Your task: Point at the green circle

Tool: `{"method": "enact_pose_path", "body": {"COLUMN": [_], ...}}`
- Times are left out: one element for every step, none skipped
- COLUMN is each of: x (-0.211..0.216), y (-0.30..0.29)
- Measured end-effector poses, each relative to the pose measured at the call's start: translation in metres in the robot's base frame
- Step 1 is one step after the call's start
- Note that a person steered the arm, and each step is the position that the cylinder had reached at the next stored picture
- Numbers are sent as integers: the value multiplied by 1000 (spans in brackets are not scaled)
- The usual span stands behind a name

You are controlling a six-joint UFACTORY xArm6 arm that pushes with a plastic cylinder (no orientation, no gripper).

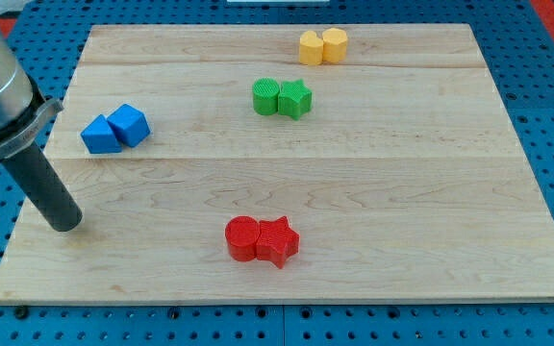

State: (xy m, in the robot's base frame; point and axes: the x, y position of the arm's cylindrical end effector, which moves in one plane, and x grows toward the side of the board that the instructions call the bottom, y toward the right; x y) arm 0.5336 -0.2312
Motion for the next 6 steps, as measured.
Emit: {"method": "enact_pose_path", "body": {"x": [-1, -1, -1, -1, -1, -7], "y": [-5, -14, -26, -46, -66, -70]}}
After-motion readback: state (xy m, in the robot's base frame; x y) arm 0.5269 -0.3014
